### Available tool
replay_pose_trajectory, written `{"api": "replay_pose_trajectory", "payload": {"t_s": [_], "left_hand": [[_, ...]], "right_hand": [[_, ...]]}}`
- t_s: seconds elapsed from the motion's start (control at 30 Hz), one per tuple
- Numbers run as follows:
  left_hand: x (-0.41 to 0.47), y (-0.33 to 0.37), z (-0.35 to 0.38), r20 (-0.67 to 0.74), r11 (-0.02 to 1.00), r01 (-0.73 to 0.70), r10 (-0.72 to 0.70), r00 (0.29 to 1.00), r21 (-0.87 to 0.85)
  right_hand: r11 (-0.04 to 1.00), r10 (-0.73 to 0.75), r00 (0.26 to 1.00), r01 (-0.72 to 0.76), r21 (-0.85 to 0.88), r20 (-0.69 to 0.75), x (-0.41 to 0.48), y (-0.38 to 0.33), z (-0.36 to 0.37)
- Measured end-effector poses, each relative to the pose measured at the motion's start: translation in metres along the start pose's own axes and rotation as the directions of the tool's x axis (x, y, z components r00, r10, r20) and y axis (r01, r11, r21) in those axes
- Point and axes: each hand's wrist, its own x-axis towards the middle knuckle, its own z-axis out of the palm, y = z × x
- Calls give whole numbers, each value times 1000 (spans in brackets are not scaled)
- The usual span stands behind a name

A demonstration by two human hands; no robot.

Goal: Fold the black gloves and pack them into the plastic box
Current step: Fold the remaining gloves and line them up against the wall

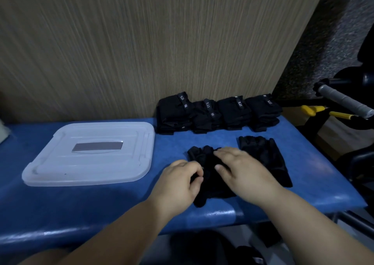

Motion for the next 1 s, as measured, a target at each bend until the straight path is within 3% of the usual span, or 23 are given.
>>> {"api": "replay_pose_trajectory", "payload": {"t_s": [0.13, 0.23, 0.37, 0.53, 0.67, 0.77, 0.87, 1.0], "left_hand": [[0, -2, 0, -46, 998, -56, 57, 997, 22], [1, -4, 0, -57, 997, -73, 75, 996, 38], [3, -4, 0, -38, 997, -56, 59, 998, 61], [3, -10, -6, -90, 999, -8, 12, 996, 42], [3, -12, -7, -80, 999, 43, -41, 996, 21], [3, -12, -4, -99, 998, 49, -46, 994, 28], [2, -12, -1, -169, 999, 22, -17, 986, 26], [6, -13, 2, -205, 997, -42, 55, 977, 66]], "right_hand": [[990, 132, 980, -137, -25, -149, -3, 19, -15], [936, 334, 917, -350, -40, -221, -6, 33, -22], [780, 618, 776, -626, -26, -126, -9, 53, -34], [640, 769, 639, -769, 14, -22, -9, 65, -37], [670, 734, 678, -731, 132, 26, -7, 64, -36], [675, 661, 748, -622, 397, 48, -3, 62, -30], [525, 620, 777, -511, 681, 106, 0, 54, -22], [327, 549, 820, -386, 863, 159, 2, 37, -26]]}}
